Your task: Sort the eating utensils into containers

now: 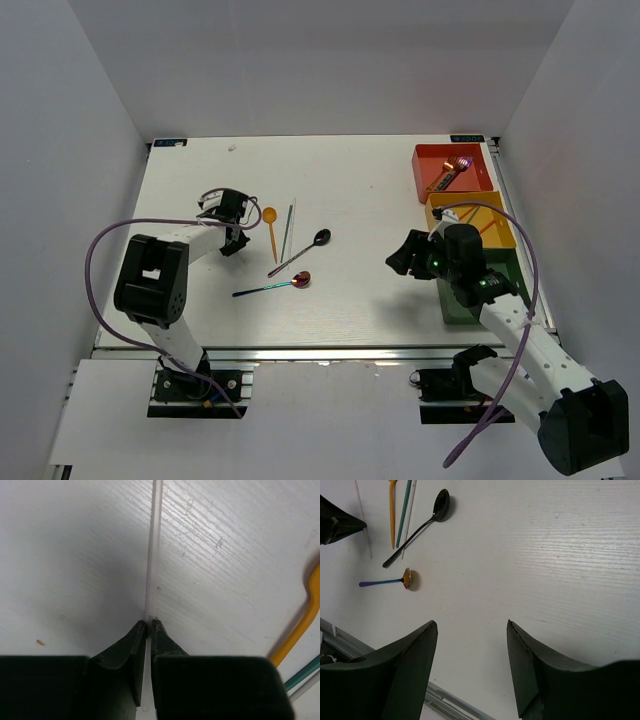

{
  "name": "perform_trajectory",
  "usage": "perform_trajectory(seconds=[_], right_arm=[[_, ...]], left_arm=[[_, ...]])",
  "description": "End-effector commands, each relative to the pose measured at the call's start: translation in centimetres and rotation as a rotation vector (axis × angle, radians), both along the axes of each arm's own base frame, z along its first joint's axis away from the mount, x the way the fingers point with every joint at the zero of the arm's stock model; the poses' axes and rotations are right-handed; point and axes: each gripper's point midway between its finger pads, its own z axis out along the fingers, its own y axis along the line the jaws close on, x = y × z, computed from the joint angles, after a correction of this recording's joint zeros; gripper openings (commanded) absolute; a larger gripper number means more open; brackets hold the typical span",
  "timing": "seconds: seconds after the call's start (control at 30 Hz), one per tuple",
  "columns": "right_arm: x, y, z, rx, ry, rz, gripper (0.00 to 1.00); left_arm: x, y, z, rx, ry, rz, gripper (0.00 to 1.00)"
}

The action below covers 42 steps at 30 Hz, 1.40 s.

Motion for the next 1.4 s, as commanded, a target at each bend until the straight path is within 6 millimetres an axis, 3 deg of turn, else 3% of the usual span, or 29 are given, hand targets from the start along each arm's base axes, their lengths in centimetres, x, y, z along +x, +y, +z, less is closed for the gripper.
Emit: perform_trajectory(seconds=[0.0, 0.1, 0.2, 0.27, 0.4, 0.53, 0.67, 0.8, 0.97, 1.2, 1.37], right_arm=[[0.1, 0.7, 1.7, 0.044, -0.062, 0.025, 0.63], [0.2, 0.8, 2.2, 0.051, -0.074, 0.027, 0.63], [0.1, 1.0, 2.6, 0.061, -0.08, 0.035, 0.63], [0.2, 1.0, 2.7, 0.064, -0.083, 0.033, 0.63], [-0.1, 1.5, 2.6, 0.079, -0.077, 0.066, 0.63], [-0.6, 3.1, 3.2, 0.147, -0.1, 0.157, 0.63], [-1.0, 4.5, 3.3, 0.212, -0.093, 0.231, 0.63], [-1.1, 5.2, 3.3, 0.245, -0.078, 0.262, 0.63], [-1.2, 6.3, 3.1, 0.285, -0.071, 0.309, 0.63], [-1.3, 10.4, 3.1, 0.316, -0.066, 0.406, 0.62], [-0.7, 13.8, 2.2, 0.282, -0.021, 0.409, 0.62]], left_arm=[[-6.4, -0.7, -6.4, -0.058, 0.275, -0.039, 0.18], [-7.1, -0.8, -7.0, -0.068, 0.286, -0.046, 0.17], [-7.4, -1.2, -7.2, -0.088, 0.289, -0.068, 0.0], [-7.5, -1.3, -7.2, -0.098, 0.283, -0.081, 0.0], [-6.7, -1.5, -5.5, -0.105, 0.218, -0.091, 0.0], [-5.4, -1.6, -1.8, -0.12, 0.093, -0.104, 0.0], [-4.9, -2.1, 0.6, -0.148, 0.006, -0.127, 0.0], [-4.7, -2.4, 2.0, -0.165, -0.03, -0.149, 0.0], [-4.5, -4.2, 3.6, -0.253, -0.093, -0.206, 0.0], [-4.5, -7.1, 7.3, -0.373, -0.209, -0.304, 0.0], [-4.8, -7.2, 7.4, -0.371, -0.226, -0.304, 0.0]])
